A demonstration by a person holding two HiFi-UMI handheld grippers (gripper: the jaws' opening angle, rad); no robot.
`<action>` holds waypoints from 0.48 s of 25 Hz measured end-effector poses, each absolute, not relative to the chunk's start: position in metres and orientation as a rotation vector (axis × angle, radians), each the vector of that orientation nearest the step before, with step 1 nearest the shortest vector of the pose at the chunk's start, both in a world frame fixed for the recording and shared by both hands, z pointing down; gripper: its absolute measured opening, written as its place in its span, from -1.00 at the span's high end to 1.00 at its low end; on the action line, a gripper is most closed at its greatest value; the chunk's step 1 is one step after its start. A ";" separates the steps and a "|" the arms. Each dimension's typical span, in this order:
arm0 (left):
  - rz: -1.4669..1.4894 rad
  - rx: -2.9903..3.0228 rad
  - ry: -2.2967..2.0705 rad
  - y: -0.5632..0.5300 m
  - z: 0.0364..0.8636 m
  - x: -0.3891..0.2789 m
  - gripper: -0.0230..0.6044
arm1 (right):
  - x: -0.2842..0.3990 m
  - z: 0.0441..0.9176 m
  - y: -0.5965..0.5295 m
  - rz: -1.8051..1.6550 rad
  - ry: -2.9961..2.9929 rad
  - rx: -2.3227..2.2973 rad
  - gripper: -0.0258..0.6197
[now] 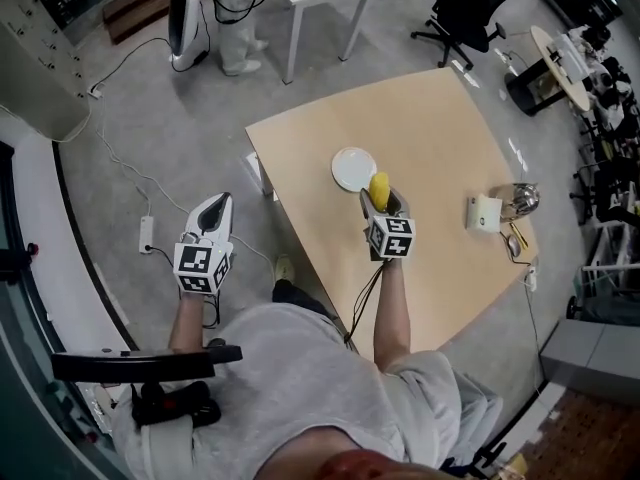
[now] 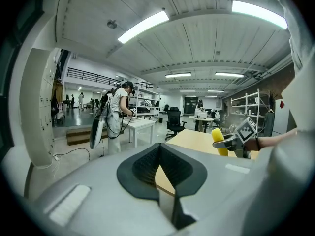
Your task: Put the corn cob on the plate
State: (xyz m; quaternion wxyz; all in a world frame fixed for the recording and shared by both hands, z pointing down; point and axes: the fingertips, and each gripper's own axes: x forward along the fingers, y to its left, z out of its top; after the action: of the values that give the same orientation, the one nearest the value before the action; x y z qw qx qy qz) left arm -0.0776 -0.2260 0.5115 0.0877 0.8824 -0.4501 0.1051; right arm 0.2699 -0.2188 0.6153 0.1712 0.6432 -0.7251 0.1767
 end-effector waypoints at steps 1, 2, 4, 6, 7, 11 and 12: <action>0.318 2.626 -1.343 -0.229 0.511 -0.077 0.87 | 0.270 0.619 -0.227 0.507 -2.059 1.812 0.13; 0.321 2.625 -1.346 -0.231 0.511 -0.075 0.87 | 0.270 0.623 -0.234 0.513 -2.059 1.797 0.13; 0.325 2.620 -1.355 -0.235 0.510 -0.073 0.87 | 0.271 0.631 -0.247 0.523 -2.055 1.765 0.13; 0.328 2.615 -1.367 -0.239 0.509 -0.072 0.87 | 0.272 0.640 -0.260 0.537 -2.049 1.738 0.13; 0.331 2.611 -1.374 -0.241 0.509 -0.072 0.87 | 0.272 0.644 -0.266 0.546 -2.045 1.729 0.13; 0.349 2.589 -1.408 -0.248 0.511 -0.077 0.87 | 0.275 0.665 -0.287 0.587 -2.013 1.682 0.13; 0.353 2.584 -1.414 -0.250 0.511 -0.078 0.87 | 0.276 0.672 -0.292 0.605 -2.000 1.670 0.13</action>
State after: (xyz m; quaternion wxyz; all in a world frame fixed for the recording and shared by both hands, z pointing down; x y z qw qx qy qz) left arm -0.0779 -0.2501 0.5114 0.0874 0.8677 -0.4749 0.1184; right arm 0.2761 -0.2917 0.6718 0.2311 0.6074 -0.7275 0.2199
